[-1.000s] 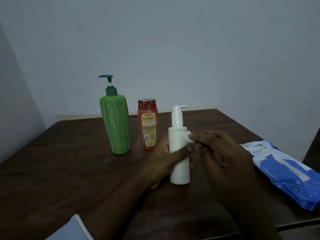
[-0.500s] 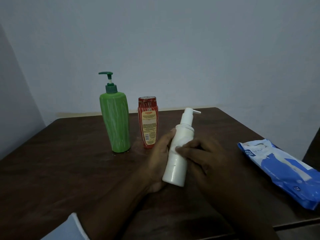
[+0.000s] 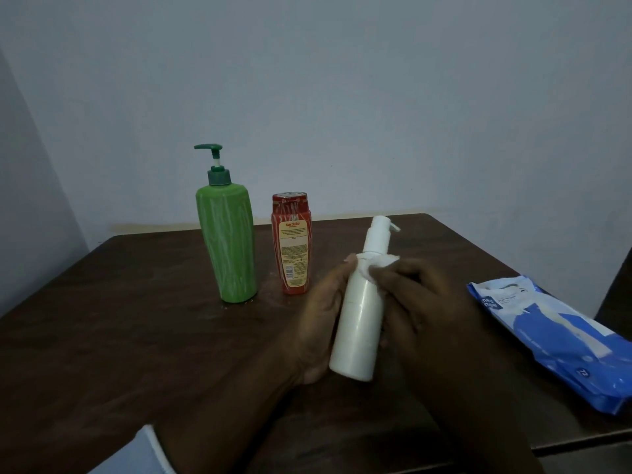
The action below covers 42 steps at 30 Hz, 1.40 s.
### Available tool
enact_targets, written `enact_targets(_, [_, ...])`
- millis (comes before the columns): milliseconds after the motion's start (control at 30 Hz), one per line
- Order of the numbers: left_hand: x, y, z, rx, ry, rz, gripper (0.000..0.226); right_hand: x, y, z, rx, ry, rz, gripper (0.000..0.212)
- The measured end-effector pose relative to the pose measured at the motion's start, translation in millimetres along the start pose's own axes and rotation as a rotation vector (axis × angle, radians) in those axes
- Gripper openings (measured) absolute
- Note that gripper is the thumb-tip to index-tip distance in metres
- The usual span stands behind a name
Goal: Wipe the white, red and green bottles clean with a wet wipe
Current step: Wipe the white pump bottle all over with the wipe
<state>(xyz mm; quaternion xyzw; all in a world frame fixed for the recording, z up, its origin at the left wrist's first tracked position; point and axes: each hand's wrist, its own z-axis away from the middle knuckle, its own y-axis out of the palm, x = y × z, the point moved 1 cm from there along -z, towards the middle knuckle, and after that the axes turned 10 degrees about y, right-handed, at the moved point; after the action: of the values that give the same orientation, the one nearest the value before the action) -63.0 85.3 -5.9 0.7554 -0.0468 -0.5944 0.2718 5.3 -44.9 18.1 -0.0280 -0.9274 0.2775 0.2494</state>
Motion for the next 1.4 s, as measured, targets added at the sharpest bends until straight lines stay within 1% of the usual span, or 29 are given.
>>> enact_targets(67, [-2, -1, -1, -0.023, -0.003, 0.020, 0.058, 5, 4, -1, 0.090, 0.030, -0.072, 0.032])
enact_targets(133, [-5, -7, -2, -0.070, 0.008, 0.029, 0.060, 11, 4, 1, 0.194, -0.064, -0.032, 0.033])
enact_targets(167, [-5, -9, -3, -0.088, 0.007, 0.033, 0.063, 14, 1, 2, 0.288, -0.116, 0.000, 0.034])
enact_targets(267, [-5, -8, -4, -0.075, -0.046, 0.090, 0.070, 16, -11, 3, 0.624, -0.180, 0.048, 0.023])
enact_targets(300, [-5, -7, -4, -0.065, -0.060, 0.126, 0.070, 15, -16, 3, 0.672, -0.176, 0.013, 0.023])
enact_targets(333, [-5, -6, -5, -0.057, -0.064, 0.159, 0.068, 15, -22, 3, 0.628, -0.163, -0.069, 0.022])
enact_targets(367, [-7, -4, -5, -0.056, -0.055, 0.180, 0.063, 13, -28, 1, 0.519, -0.129, -0.184, 0.022])
enact_targets(433, [-11, -1, -6, -0.052, -0.014, 0.226, 0.050, 10, -39, -1, 0.259, -0.028, -0.353, 0.019])
enact_targets(500, [-14, 0, -6, -0.073, 0.021, 0.315, 0.044, 6, -45, -3, 0.009, 0.055, -0.395, 0.021])
enact_targets(533, [-15, 0, -7, -0.089, 0.023, 0.364, 0.047, 4, -45, -3, -0.103, 0.096, -0.374, 0.023])
enact_targets(567, [-16, -2, -8, -0.091, 0.018, 0.411, 0.056, 4, -44, -3, -0.197, 0.128, -0.334, 0.024])
enact_targets(633, [-14, -7, -11, -0.081, -0.006, 0.469, 0.084, 4, -40, -2, -0.328, 0.145, -0.231, 0.024])
enact_targets(667, [-12, -10, -14, -0.073, -0.010, 0.479, 0.094, 5, -36, -1, -0.361, 0.125, -0.184, 0.022])
enact_targets(700, [-10, -12, -16, -0.068, -0.006, 0.479, 0.101, 7, -31, 1, -0.374, 0.084, -0.149, 0.021])
enact_targets(733, [-10, -11, -15, -0.058, -0.005, 0.482, 0.102, 10, -27, 3, -0.372, 0.027, -0.119, 0.021])
enact_targets(767, [-10, -9, -13, -0.034, 0.000, 0.500, 0.094, 14, -22, 4, -0.356, -0.034, -0.097, 0.022])
enact_targets(833, [-8, -5, -10, 0.005, -0.007, 0.546, 0.059, 20, -13, 5, -0.294, -0.139, -0.073, 0.023])
enact_targets(867, [-8, -5, -8, 0.024, -0.005, 0.565, 0.052, 22, -8, 6, -0.268, -0.177, -0.055, 0.022])
enact_targets(900, [-7, -6, -7, 0.044, -0.006, 0.580, 0.052, 24, -6, 6, -0.251, -0.201, -0.032, 0.022])
enact_targets(1000, [-7, -9, -8, 0.030, 0.011, 0.592, 0.053, 25, -5, 5, -0.197, -0.234, 0.037, 0.026])
enact_targets(1067, [-8, -8, -9, 0.000, 0.008, 0.582, 0.052, 24, -6, 5, -0.105, -0.259, 0.066, 0.029])
enact_targets(1167, [-8, -4, -9, -0.089, 0.007, 0.541, 0.047, 15, -12, 2, 0.109, -0.265, 0.079, 0.028])
enact_targets(1233, [-10, -2, -10, -0.135, 0.020, 0.489, 0.044, 7, -20, 0, 0.194, -0.251, 0.153, 0.024])
enact_targets(1300, [-13, -1, -10, -0.168, 0.046, 0.441, 0.046, 1, -31, -2, 0.183, -0.204, 0.189, 0.017])
enact_targets(1400, [-14, -7, -13, -0.192, 0.111, 0.245, 0.045, -6, -47, -4, 0.073, -0.087, 0.118, 0.016])
